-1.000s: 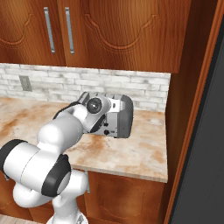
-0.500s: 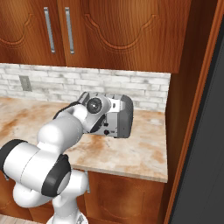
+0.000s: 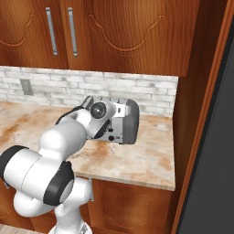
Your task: Start the toaster. Once the lever pops up, take the bread to the plate on the dining counter.
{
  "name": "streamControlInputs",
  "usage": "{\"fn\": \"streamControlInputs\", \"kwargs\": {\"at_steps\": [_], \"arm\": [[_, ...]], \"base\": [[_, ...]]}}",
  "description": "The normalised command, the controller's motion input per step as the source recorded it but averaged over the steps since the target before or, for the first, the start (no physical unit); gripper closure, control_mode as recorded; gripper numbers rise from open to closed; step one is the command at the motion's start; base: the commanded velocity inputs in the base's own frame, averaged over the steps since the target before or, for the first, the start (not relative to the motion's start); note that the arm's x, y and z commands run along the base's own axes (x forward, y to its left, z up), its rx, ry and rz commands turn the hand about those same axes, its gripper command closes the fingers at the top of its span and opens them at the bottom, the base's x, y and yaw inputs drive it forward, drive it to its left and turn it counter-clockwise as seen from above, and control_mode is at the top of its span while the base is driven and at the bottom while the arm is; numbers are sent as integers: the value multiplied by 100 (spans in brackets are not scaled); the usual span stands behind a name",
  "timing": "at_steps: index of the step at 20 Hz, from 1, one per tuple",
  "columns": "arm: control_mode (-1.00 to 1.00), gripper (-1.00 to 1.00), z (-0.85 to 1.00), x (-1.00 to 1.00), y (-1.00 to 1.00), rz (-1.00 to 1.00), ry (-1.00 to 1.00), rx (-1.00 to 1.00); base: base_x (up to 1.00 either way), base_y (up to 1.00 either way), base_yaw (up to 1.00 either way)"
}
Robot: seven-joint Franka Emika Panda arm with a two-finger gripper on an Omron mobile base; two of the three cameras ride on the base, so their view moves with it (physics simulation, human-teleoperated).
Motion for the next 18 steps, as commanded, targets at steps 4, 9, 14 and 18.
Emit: {"fn": "streamControlInputs", "kwargs": {"at_steps": [4,9,14,18], "arm": [[-100,-100,0,0,0,0,0,0],[-100,-100,0,0,0,0,0,0],[-100,-100,0,0,0,0,0,0],[-100,-100,0,0,0,0,0,0]], "base": [[0,0,0],[0,0,0],[0,0,0],[0,0,0]]}}
